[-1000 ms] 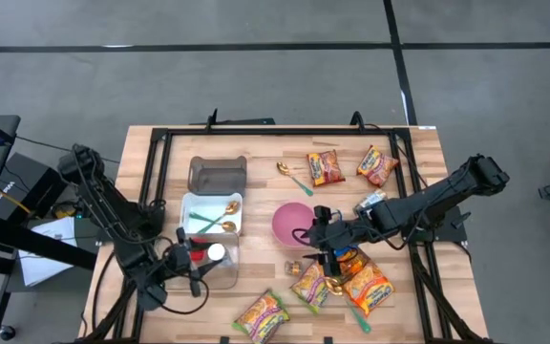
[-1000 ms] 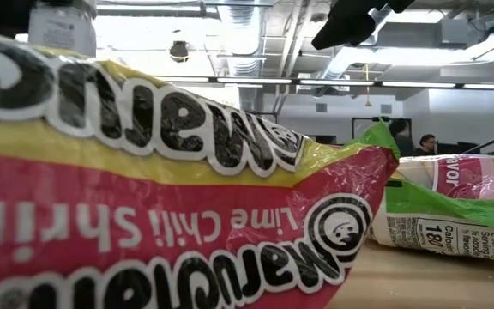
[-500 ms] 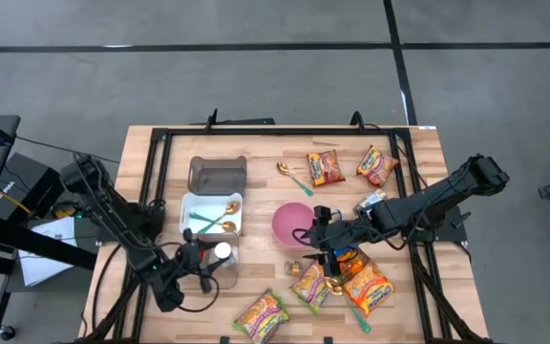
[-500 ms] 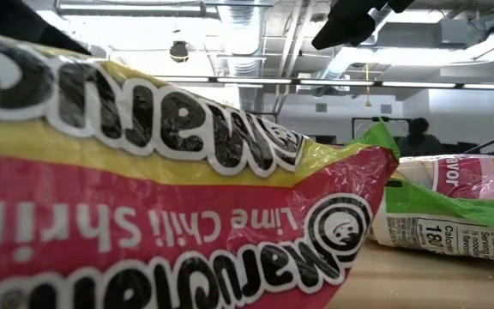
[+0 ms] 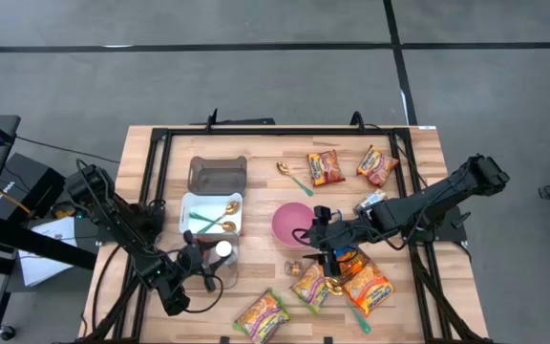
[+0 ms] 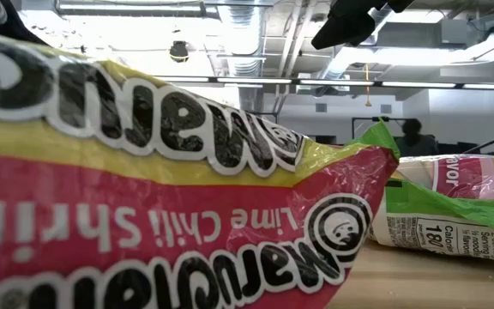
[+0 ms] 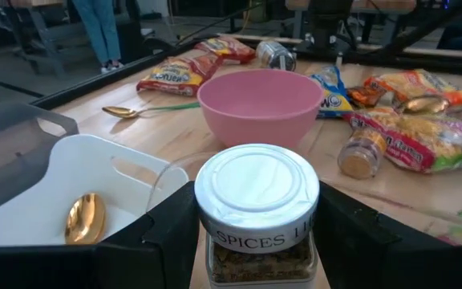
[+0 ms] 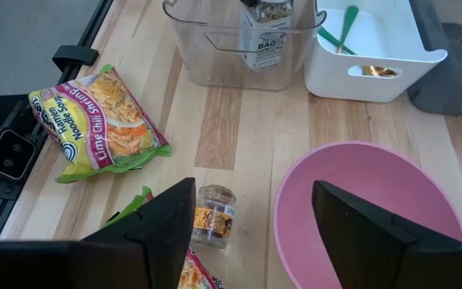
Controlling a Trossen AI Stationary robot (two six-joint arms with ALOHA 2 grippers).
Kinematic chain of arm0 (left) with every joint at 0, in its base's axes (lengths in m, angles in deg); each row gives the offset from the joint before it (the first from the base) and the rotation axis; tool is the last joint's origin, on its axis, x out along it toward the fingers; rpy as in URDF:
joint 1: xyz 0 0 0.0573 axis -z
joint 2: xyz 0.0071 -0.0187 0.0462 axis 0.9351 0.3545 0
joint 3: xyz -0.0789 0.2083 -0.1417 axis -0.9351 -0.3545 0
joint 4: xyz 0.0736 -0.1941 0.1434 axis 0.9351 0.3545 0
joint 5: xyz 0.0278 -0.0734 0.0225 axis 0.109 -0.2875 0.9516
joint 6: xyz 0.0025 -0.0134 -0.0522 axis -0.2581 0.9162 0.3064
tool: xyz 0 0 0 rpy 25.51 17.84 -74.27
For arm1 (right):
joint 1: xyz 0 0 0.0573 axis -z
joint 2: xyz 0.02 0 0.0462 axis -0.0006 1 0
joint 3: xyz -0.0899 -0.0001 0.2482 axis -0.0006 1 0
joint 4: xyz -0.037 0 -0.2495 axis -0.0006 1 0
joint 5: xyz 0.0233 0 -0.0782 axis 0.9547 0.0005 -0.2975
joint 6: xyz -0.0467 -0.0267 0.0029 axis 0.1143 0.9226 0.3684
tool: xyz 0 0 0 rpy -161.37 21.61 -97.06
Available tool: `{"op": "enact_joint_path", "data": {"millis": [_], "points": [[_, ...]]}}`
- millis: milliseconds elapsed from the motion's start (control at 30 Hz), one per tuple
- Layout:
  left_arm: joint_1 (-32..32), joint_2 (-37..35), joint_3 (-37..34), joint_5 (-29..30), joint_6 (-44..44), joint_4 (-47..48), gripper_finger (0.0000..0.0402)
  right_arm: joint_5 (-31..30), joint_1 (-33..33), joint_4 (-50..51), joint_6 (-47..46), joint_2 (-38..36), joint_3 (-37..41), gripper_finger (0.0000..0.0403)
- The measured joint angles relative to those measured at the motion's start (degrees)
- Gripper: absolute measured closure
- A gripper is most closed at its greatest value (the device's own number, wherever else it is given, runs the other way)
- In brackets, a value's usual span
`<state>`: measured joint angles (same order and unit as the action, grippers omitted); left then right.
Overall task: Pick & Place Food Item
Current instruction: Put the white spice bottle into the transparent bin
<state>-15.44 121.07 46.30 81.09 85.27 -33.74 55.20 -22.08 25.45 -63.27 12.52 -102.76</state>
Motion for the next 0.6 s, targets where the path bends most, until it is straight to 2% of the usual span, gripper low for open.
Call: {"op": "enact_joint_path", "data": {"millis": [167,600], "points": [[0.0,0.0,-2.3,0.0,4.0,-0.9,0.0207,0.0,-0.1,0.0,0.0,0.0,0.0,0.0159],[0.1,0.0,-4.0,-0.4,3.8,-3.5,0.0207,0.0,0.0,0.0,0.0,0.0,0.0,0.0159]]}}
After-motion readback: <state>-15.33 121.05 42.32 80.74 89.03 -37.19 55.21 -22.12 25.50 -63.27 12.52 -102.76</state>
